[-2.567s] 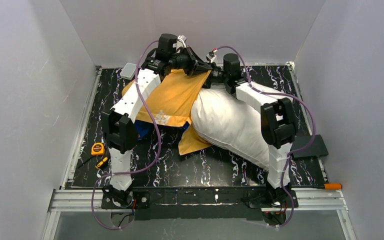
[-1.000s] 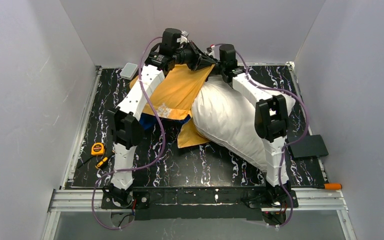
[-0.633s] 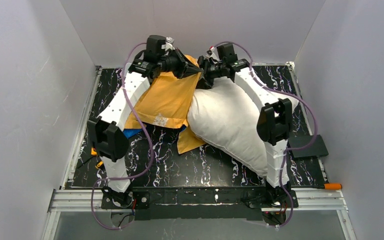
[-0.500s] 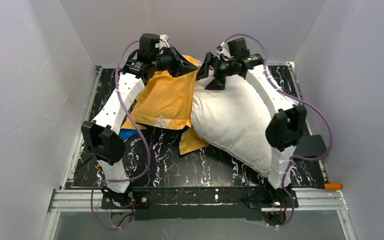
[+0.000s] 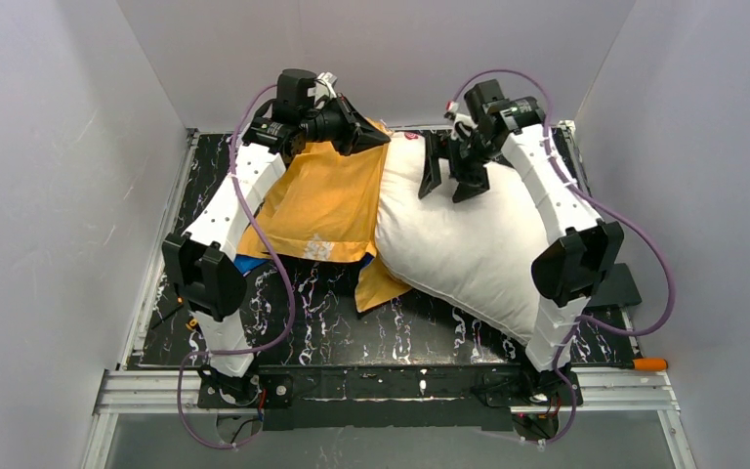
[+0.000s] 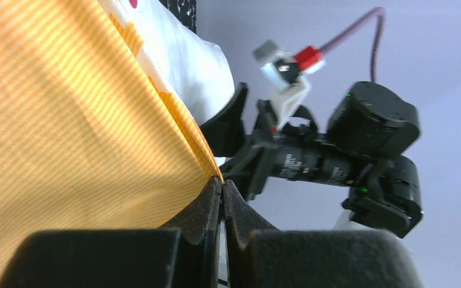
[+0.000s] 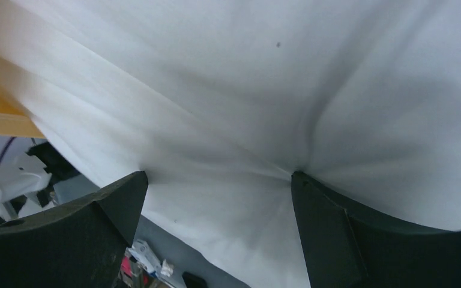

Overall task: Put the pillow into the pillowcase
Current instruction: Stuff the pillow into the pillowcase.

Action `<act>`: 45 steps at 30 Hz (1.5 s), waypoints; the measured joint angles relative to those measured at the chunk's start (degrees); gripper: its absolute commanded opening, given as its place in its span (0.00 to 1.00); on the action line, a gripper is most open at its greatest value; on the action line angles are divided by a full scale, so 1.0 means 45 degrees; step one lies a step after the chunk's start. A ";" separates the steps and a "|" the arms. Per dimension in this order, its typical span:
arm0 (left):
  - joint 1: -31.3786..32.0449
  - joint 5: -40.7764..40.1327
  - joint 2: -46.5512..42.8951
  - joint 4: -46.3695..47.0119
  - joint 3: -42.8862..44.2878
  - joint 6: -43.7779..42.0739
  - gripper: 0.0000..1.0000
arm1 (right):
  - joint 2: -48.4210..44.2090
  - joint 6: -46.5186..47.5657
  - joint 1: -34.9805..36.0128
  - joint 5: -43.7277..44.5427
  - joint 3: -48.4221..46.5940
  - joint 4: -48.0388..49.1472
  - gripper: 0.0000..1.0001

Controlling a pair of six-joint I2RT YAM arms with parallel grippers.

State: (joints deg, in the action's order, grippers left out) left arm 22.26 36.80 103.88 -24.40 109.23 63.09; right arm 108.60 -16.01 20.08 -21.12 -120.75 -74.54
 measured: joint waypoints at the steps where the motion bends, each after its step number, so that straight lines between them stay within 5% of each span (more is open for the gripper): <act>1: 0.0000 0.0073 0.0049 -0.0010 0.0000 0.0000 0.00 | -0.0029 0.0204 0.0155 -0.0015 0.0457 0.0044 0.98; 4: 0.0019 0.0267 0.0209 -0.0029 0.0000 0.0058 0.00 | 0.0097 0.0510 0.0583 -0.0306 0.1651 0.0593 0.86; 11: 0.0189 0.0301 0.1248 -0.0121 0.0865 0.0272 0.00 | 0.2584 0.0282 0.0578 -0.2375 0.1088 0.1331 0.01; 19: 0.0243 -0.0262 0.2297 -0.0253 0.2157 0.0568 0.00 | 0.4002 -0.2521 0.0714 -0.4580 0.0058 0.3206 0.01; 27: 0.0238 -0.1253 0.3735 -0.0495 0.4585 0.0923 0.00 | 0.4318 -0.7665 0.0772 -0.5547 0.0495 0.9321 0.01; 33: 0.0330 -0.2147 0.2958 -0.0563 0.3075 0.0408 0.00 | 0.5139 -0.9423 0.0763 -0.5877 -0.0155 1.1098 0.01; 45: 0.0923 -0.3638 -0.0398 -0.4177 0.1355 -0.4507 0.00 | 0.3774 -1.1910 0.0913 -0.7286 0.2506 1.5091 0.01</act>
State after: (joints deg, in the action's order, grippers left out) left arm 26.41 20.43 102.08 -43.20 115.33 42.81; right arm 125.58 -69.60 24.18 -53.91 -109.47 -6.63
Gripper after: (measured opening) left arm 0.008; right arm 0.042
